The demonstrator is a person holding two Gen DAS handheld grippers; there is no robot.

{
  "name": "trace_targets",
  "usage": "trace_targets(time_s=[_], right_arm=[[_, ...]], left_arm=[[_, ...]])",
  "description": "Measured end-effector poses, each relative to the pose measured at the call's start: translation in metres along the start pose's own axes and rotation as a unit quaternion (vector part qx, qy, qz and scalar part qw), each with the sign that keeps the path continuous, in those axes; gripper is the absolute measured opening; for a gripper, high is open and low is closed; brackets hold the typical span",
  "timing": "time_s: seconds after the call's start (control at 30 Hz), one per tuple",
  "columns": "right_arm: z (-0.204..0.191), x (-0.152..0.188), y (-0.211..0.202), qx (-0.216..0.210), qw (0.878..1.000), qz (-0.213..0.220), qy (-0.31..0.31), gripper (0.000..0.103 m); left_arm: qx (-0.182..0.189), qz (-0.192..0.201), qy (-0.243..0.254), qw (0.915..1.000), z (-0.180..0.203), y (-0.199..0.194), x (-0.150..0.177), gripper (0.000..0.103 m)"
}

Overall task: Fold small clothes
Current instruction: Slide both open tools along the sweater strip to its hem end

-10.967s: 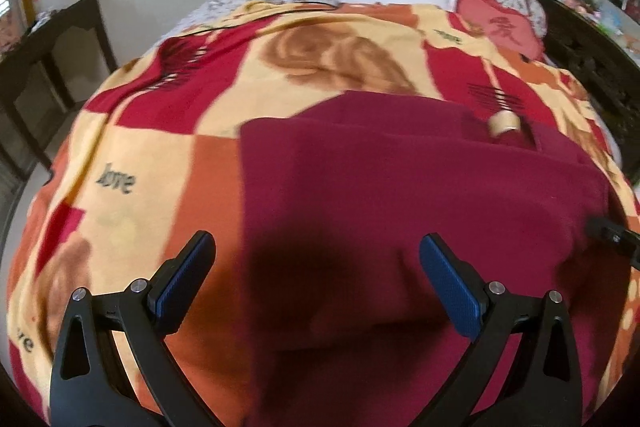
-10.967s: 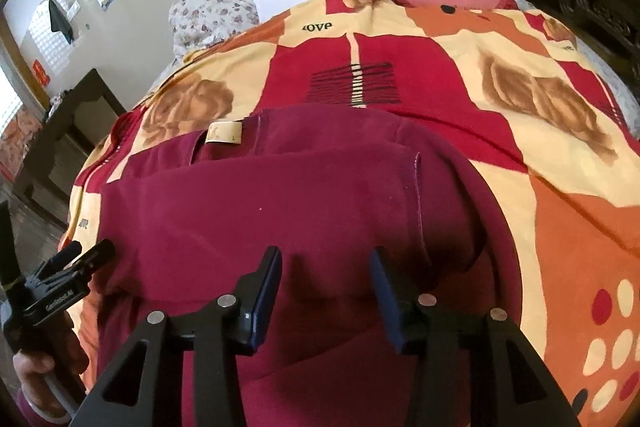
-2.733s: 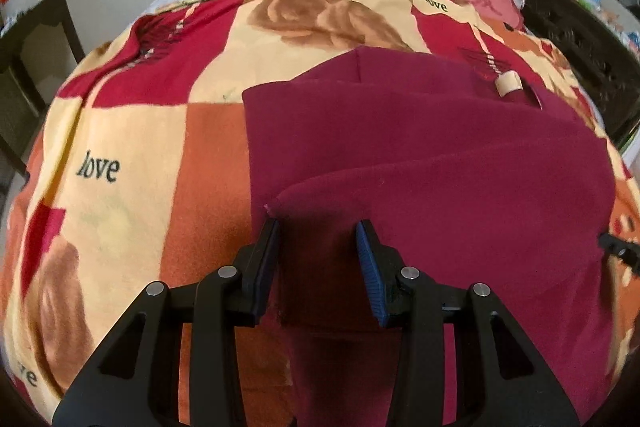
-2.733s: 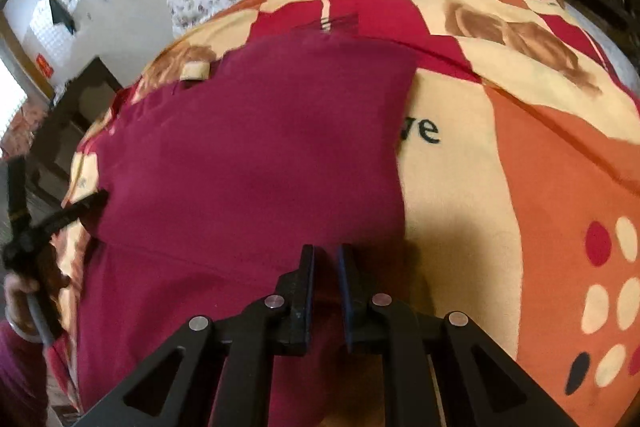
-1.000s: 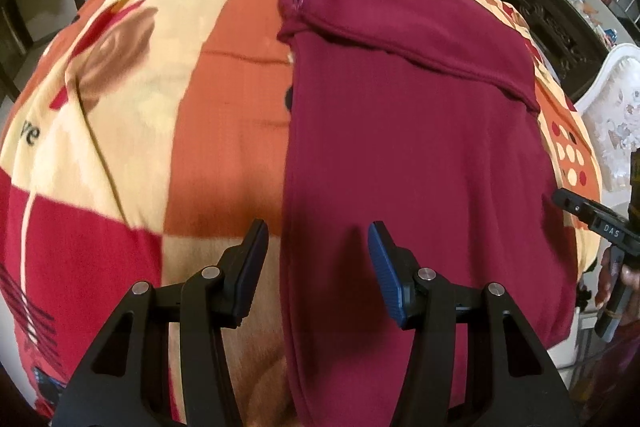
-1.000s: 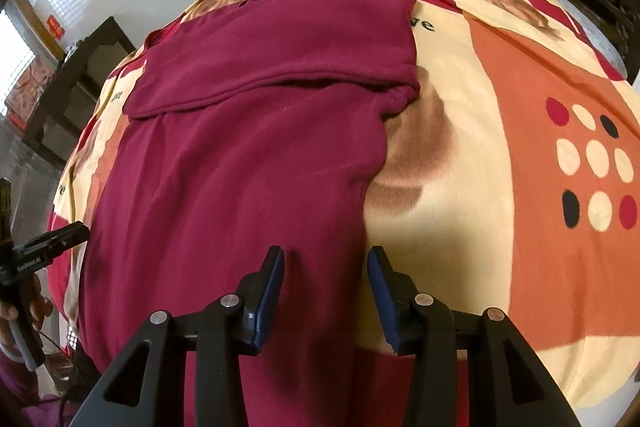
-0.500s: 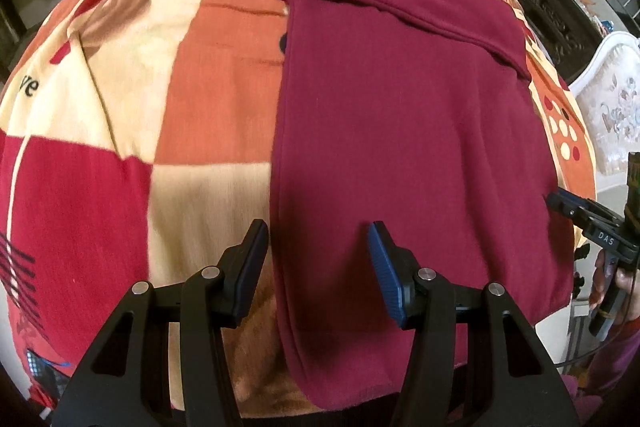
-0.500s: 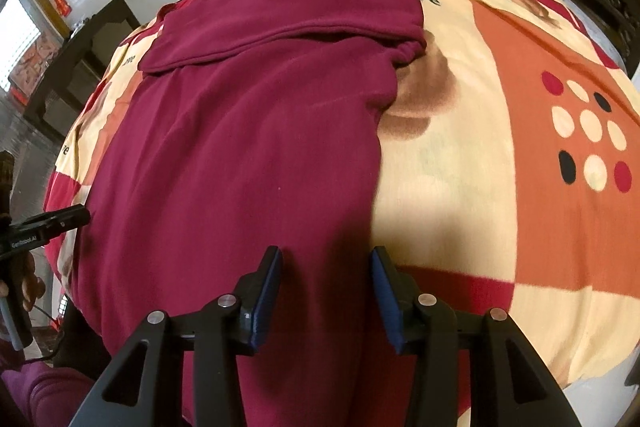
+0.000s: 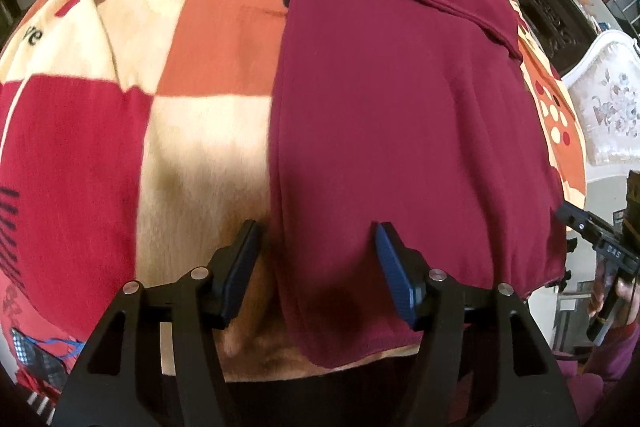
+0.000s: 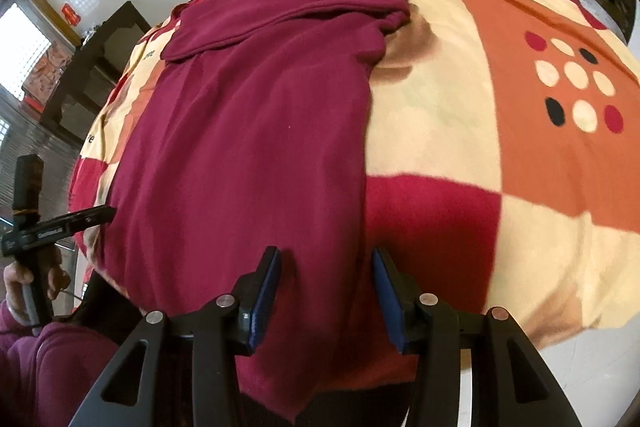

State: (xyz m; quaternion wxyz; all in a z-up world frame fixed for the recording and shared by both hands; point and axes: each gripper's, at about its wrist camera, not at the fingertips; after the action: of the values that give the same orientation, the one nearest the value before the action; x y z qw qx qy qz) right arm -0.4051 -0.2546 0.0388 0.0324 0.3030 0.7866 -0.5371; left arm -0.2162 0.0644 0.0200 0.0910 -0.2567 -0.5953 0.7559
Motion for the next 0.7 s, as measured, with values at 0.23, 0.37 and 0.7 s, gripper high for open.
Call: trace_targets(time_s=[0.23,0.37,0.7], right_arm=[[0.003,0.017,0.001,-0.066,0.997,-0.020,0.025,0.045],[0.006,0.022,0.003,-0.094,0.994,-0.030,0.035,0.045],[0.006,0.027,0.006,-0.133,0.989,-0.046,0.035,0.045]], left_arm=[[0.013,-0.013,0.007,0.9998,-0.004,-0.001,0.007,0.062],[0.025,-0.019,-0.003,0.9995,-0.006,-0.001,0.009,0.064],[0.020,-0.027,0.021,0.9992,0.002,0.003,0.013,0.071]])
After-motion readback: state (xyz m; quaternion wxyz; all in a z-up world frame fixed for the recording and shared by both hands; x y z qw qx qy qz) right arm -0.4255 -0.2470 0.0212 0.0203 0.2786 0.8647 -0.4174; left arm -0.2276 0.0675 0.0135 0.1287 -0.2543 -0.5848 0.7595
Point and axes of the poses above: each gripper's, at about its wrist camera, not at the fingertips, and y roughly the way its jaws point, z to its right, x to its underside, and after that the axes turned 8 degrees about -x, right-handed
